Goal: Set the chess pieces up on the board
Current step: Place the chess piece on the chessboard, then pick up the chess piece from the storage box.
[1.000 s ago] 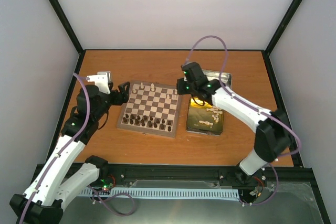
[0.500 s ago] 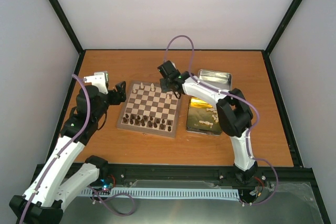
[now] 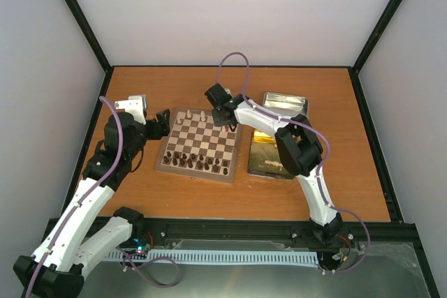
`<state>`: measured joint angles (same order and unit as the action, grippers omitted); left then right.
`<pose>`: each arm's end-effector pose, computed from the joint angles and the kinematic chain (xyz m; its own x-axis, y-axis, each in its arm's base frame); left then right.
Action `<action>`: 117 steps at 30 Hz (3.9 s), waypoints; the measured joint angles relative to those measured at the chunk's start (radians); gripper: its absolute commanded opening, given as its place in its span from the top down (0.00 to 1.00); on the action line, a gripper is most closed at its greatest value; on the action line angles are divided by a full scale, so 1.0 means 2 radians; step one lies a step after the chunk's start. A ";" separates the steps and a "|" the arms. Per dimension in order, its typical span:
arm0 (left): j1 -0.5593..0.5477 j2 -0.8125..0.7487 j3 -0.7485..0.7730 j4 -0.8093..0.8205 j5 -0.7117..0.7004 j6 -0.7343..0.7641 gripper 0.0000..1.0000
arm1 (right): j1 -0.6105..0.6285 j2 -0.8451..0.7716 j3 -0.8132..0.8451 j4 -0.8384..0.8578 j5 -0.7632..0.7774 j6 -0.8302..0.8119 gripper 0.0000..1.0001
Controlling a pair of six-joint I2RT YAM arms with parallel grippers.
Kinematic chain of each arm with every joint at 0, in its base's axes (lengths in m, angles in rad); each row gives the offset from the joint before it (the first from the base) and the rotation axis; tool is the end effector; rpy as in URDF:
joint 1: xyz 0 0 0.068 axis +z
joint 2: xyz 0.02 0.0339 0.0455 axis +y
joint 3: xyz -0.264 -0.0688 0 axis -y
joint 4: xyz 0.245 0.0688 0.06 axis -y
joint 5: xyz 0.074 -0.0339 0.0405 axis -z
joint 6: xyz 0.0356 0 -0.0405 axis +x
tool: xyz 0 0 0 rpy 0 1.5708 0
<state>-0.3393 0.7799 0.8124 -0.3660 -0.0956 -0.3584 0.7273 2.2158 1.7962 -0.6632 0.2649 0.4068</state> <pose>0.1696 -0.0562 0.3313 -0.3755 -0.2378 -0.8958 0.1223 0.9454 -0.3022 0.3630 0.3106 0.1837 -0.8235 -0.2218 -0.5221 -0.2440 0.9694 -0.0269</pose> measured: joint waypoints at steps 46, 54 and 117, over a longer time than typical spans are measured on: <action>0.000 0.009 0.000 -0.001 0.009 0.001 0.15 | -0.014 -0.190 -0.132 0.027 0.012 0.046 0.62; 0.000 0.022 0.000 -0.001 0.022 0.001 0.15 | -0.059 -0.302 -0.296 0.038 0.039 0.074 0.57; 0.000 0.045 0.000 -0.001 0.030 0.001 0.15 | -0.112 -0.329 -0.474 -0.018 0.053 0.121 0.76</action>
<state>-0.3393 0.8696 0.8124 -0.3683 -0.0364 -0.3569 0.5041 1.5585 0.8486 -0.6998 0.3706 0.6487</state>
